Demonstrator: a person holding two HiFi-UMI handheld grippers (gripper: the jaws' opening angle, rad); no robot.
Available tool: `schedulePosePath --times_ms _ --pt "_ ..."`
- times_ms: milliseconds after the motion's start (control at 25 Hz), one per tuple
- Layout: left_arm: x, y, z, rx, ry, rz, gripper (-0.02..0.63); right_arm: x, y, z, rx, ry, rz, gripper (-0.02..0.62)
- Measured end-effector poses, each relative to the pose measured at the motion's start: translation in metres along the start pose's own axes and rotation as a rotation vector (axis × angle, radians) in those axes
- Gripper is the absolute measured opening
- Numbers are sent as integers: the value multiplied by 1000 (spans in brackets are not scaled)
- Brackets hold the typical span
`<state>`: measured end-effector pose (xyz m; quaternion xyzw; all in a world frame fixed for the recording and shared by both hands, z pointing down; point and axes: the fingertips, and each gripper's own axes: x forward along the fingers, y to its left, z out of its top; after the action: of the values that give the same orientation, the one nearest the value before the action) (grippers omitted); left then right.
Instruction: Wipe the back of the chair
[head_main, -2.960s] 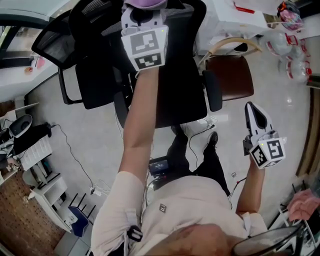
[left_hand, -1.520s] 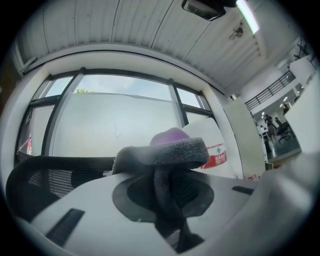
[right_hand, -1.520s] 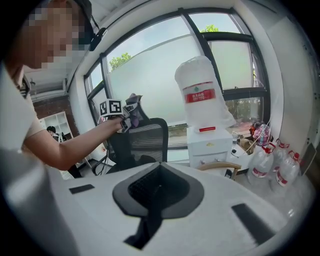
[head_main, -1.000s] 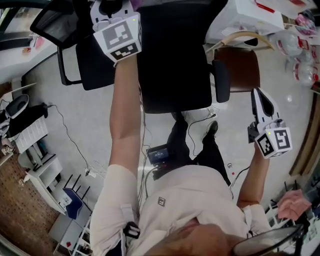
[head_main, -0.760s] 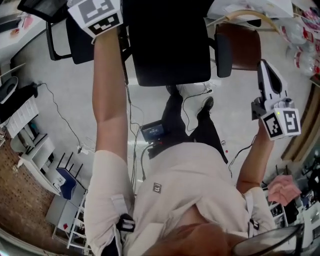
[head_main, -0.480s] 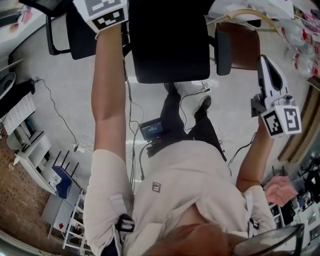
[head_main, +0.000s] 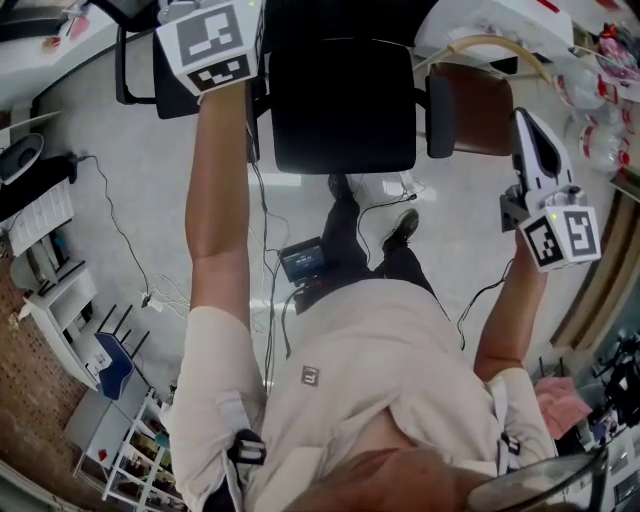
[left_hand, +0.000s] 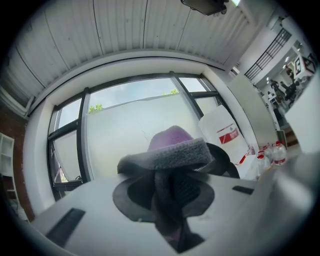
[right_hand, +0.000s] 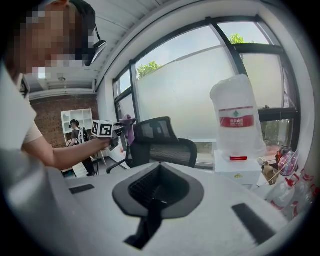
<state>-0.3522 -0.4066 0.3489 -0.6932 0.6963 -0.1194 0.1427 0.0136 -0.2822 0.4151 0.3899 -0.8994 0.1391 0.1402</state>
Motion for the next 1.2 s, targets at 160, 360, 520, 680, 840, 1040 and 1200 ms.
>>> schedulePosePath --times_ms 160,360,520,680,840,1040,1200 --pt "-33 8 37 -27 2 20 61 -21 5 20 -25 -34 19 -5" --pt "-76 11 84 7 -26 10 61 -52 4 46 -52 -81 27 -5" --pt "-122 13 120 7 -38 16 61 -79 8 63 -71 -112 47 -5" --pt "-172 19 154 17 -53 33 61 -107 15 76 -82 -144 60 -5" --pt "-226 15 185 39 -59 37 61 -137 24 89 -107 -184 76 -5" --pt "-301 5 222 52 -52 46 61 -174 48 106 -144 -238 107 -5" --pt "-354 -15 248 68 -77 35 61 -201 65 118 -175 -273 132 -5"
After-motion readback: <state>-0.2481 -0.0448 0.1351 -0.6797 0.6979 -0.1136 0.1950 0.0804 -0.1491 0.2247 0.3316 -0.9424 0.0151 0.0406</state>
